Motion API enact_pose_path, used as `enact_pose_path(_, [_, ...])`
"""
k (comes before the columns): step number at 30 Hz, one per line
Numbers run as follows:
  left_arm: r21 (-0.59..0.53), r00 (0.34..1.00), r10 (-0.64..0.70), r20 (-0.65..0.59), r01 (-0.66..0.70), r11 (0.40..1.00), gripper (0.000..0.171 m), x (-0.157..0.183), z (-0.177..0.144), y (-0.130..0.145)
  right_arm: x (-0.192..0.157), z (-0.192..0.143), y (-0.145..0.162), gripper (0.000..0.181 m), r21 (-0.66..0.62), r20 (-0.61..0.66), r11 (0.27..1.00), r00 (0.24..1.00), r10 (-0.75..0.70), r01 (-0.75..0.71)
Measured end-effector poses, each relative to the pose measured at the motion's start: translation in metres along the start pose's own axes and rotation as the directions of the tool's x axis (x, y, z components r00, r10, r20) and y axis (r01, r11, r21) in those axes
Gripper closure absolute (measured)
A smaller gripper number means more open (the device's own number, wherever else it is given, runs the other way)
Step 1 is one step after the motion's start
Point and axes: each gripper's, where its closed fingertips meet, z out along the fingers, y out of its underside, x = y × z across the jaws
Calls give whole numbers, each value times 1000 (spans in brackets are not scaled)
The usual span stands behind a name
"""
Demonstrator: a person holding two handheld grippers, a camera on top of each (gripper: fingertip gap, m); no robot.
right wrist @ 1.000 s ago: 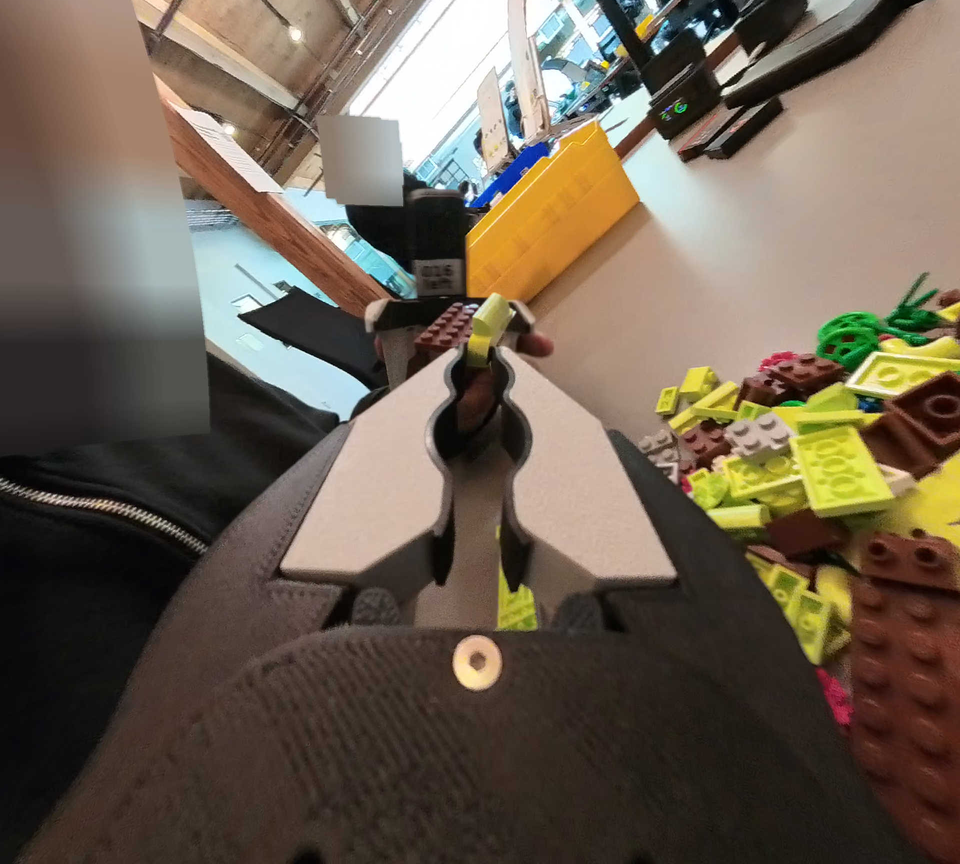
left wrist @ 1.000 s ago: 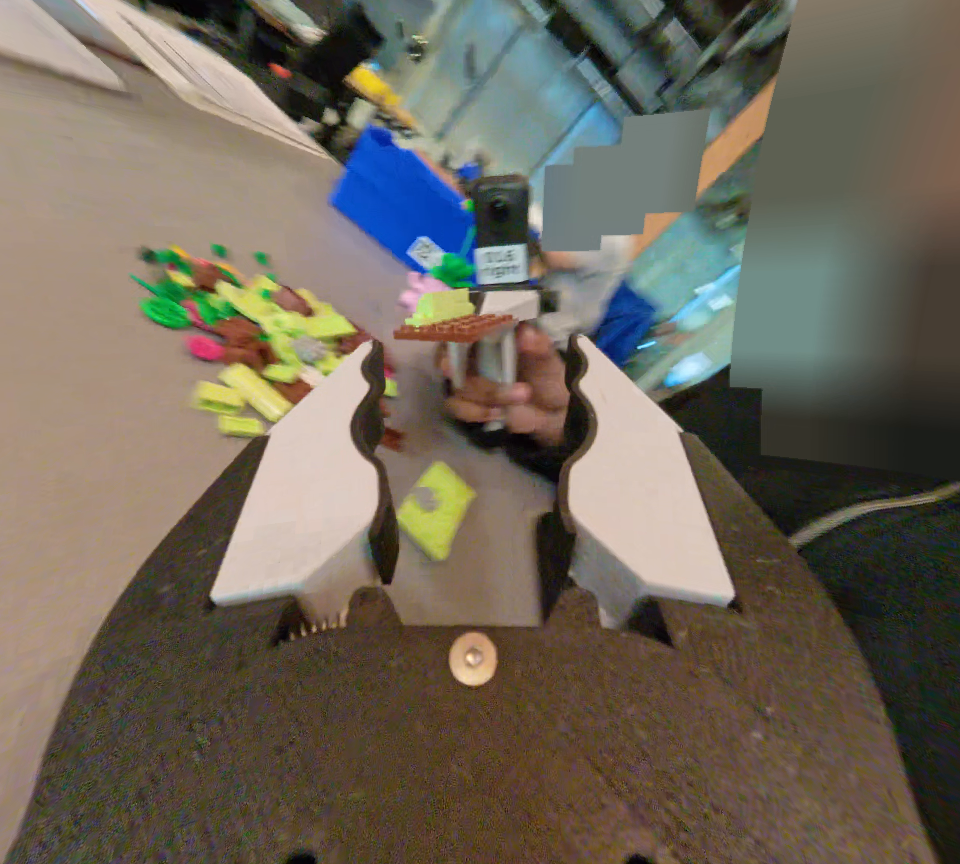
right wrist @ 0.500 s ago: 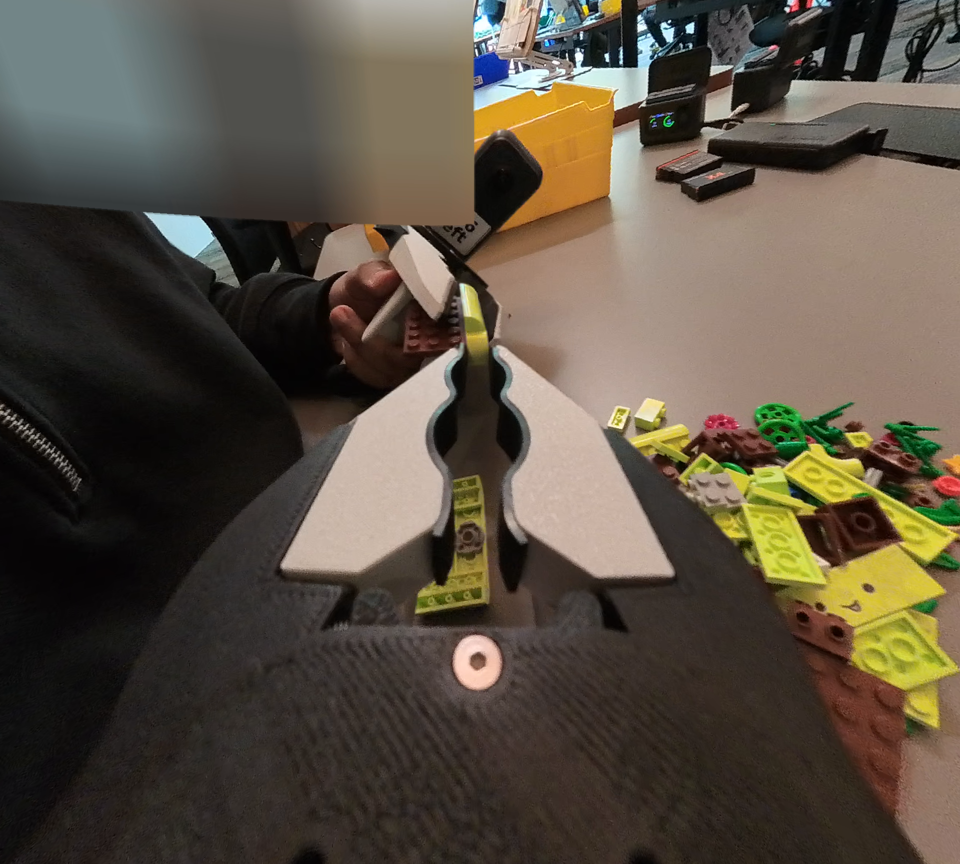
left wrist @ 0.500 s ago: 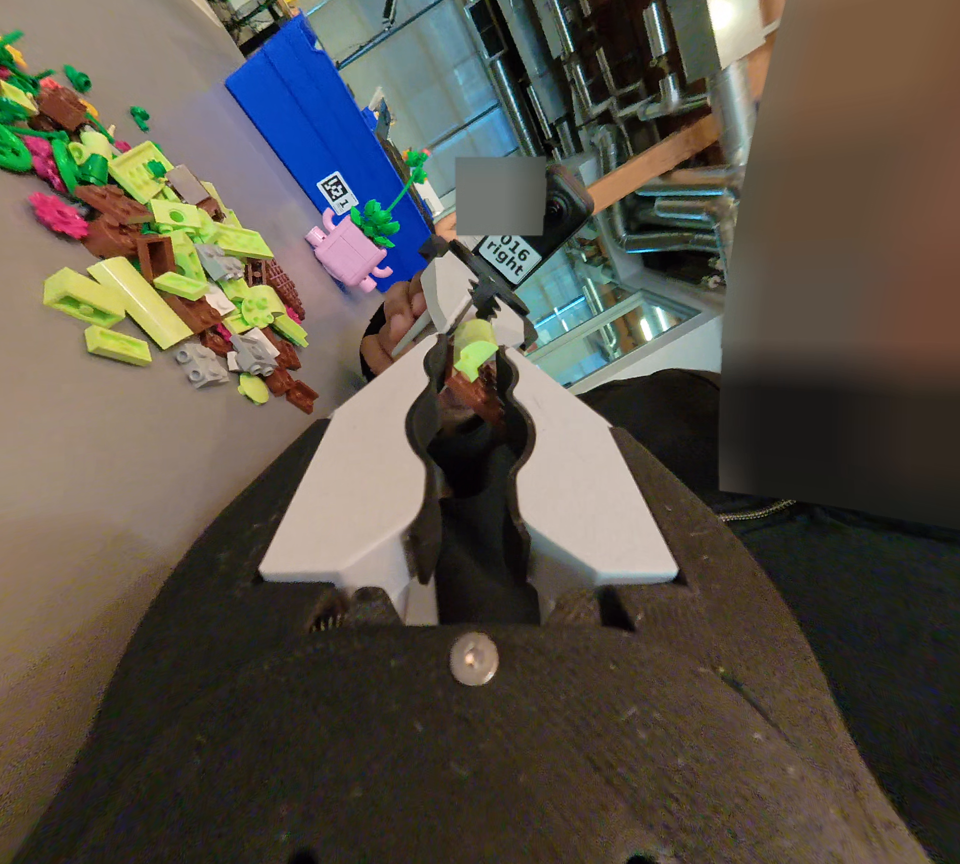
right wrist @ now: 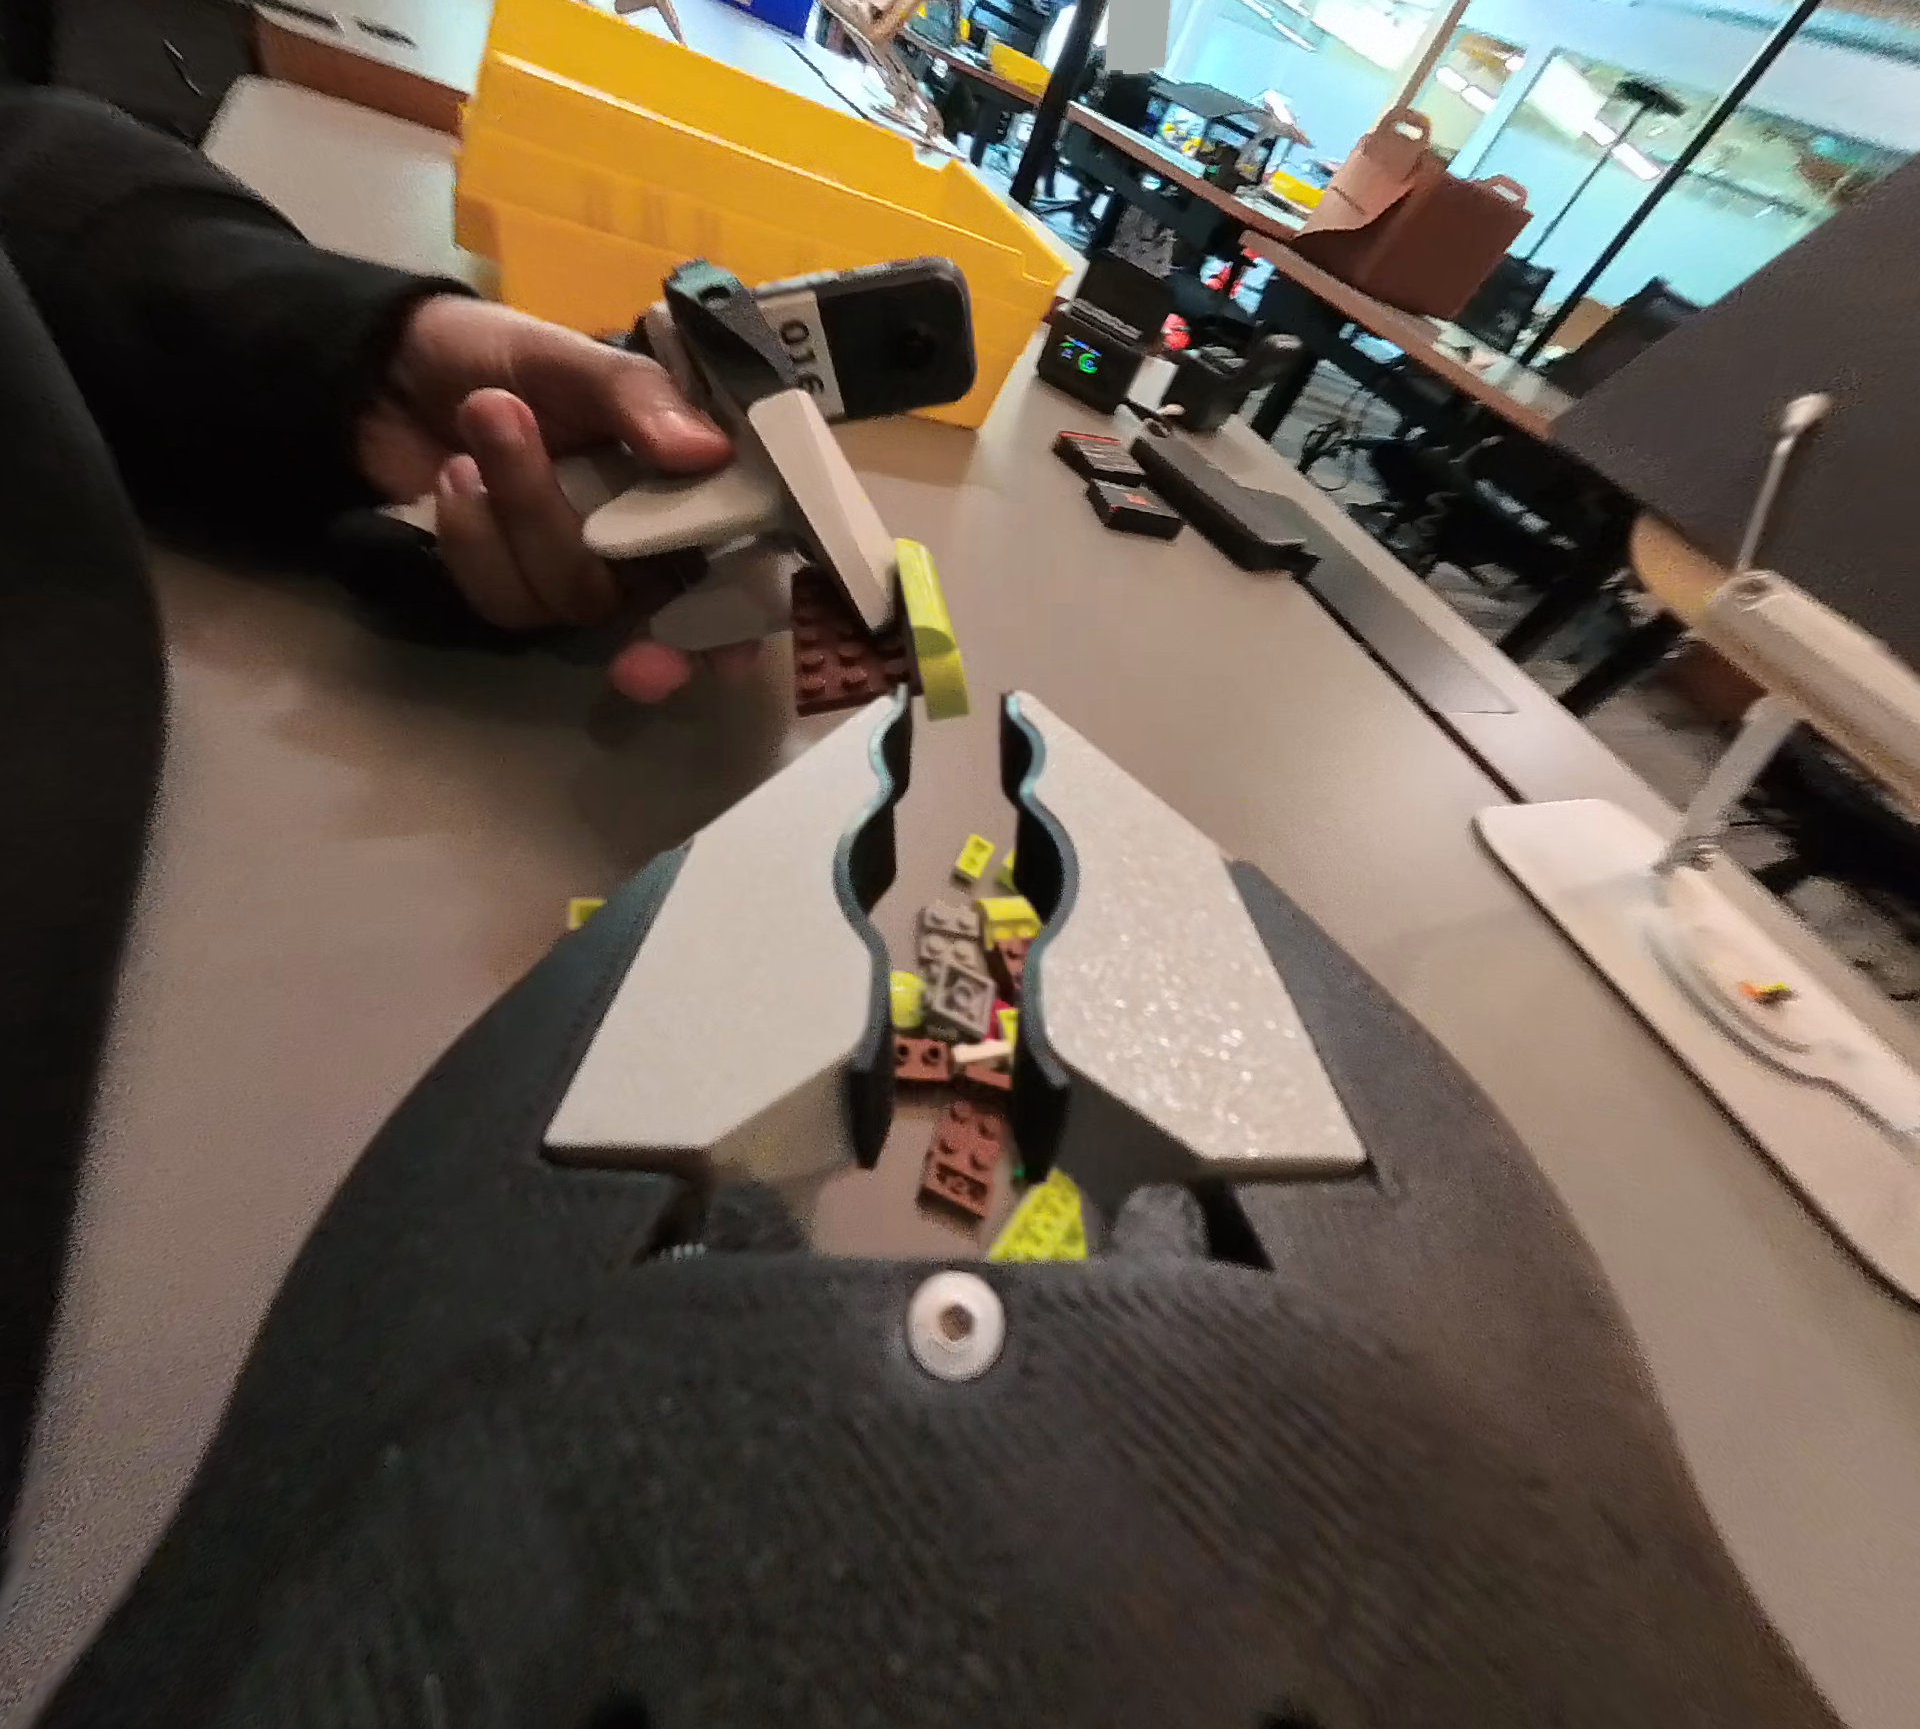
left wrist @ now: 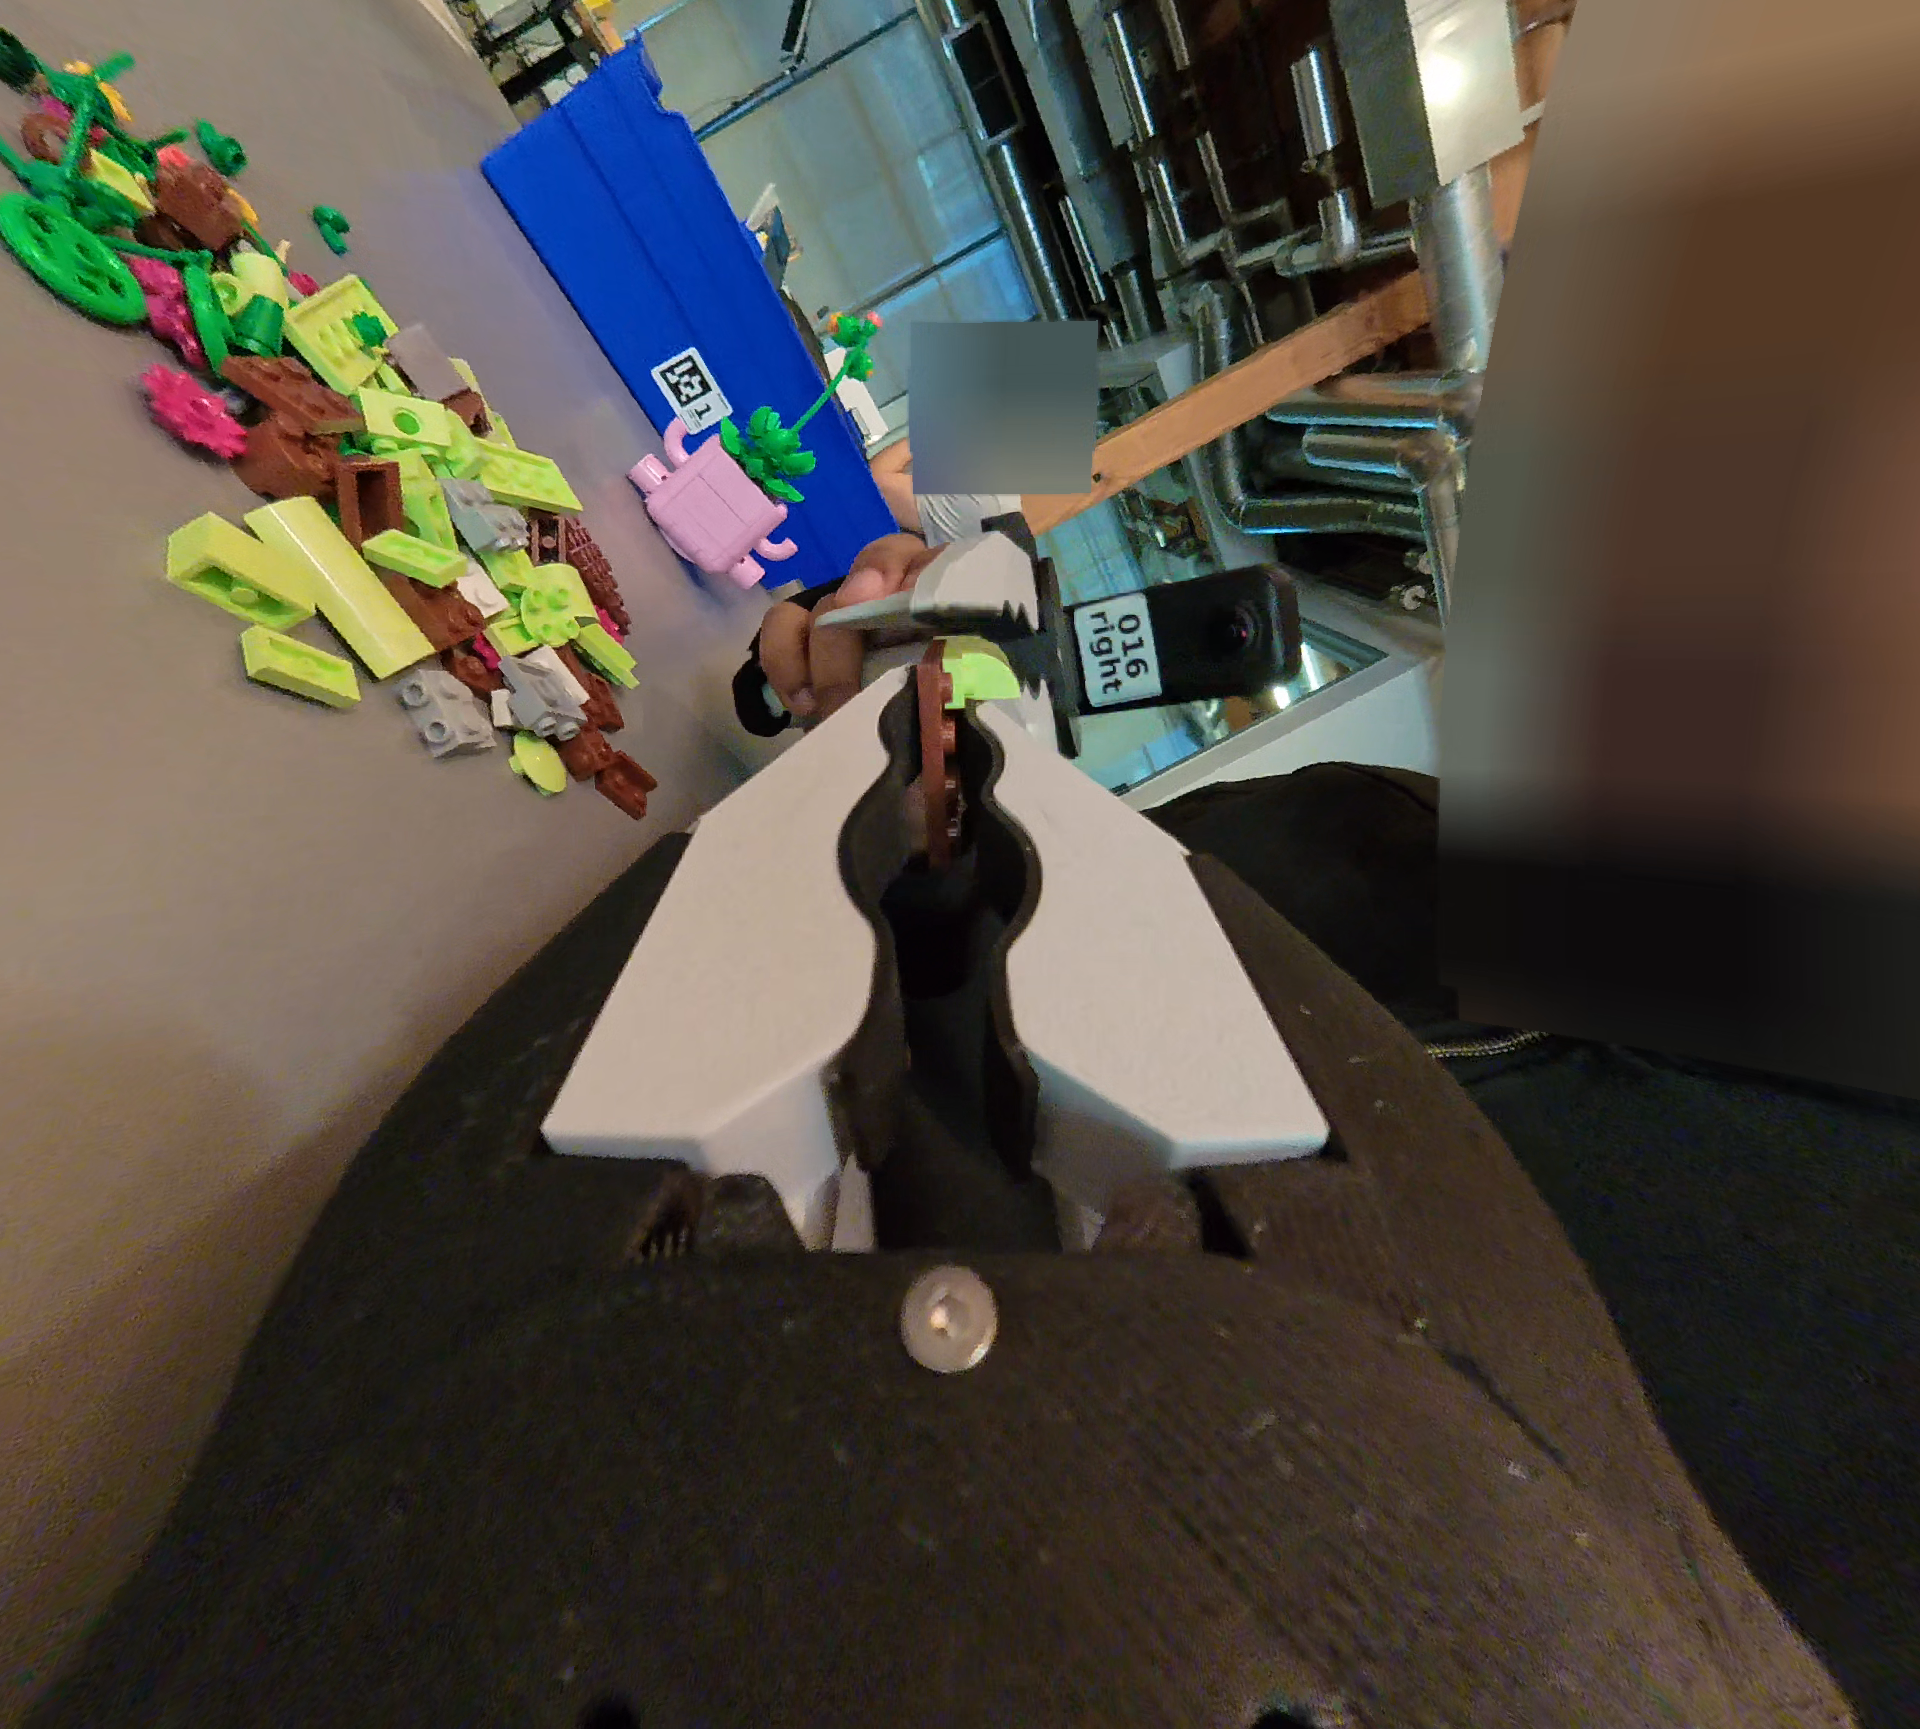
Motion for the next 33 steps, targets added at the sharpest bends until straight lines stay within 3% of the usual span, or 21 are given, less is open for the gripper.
enact_pose_path(7, [-36,979,170,115,-166,985,171,-7,2,2,-5,-5,-9,158,15,-49,978,977,-207,208])
enact_pose_path(18, [-90,966,216,142,-204,975,171,-10,7,11,-11,2,0,176,-95,-76,905,904,-422,414])
enact_pose_path(25, [-52,965,197,172,-191,980,171,-12,10,8,-11,0,-3,177,-128,-92,879,877,-472,460])
enact_pose_path(26, [-24,940,218,263,-219,975,171,-24,3,-1,-18,-2,-17,177,-38,-94,893,888,-450,448])
enact_pose_path(27, [-13,928,233,290,-240,971,171,-27,-4,-8,-25,-6,-36,177,75,-97,911,912,-398,405])
enact_pose_path(28, [10,932,228,282,-241,971,171,-25,-10,-14,-24,-7,-43,177,96,-99,923,926,-364,373])
enact_pose_path(31, [60,944,210,253,-231,971,171,-19,-16,-20,0,-6,-24,176,-20,-160,919,906,-391,393])
enact_pose_path(33, [52,935,247,254,-268,962,170,-15,-13,-20,8,-10,-17,177,-19,-162,953,939,-302,303])
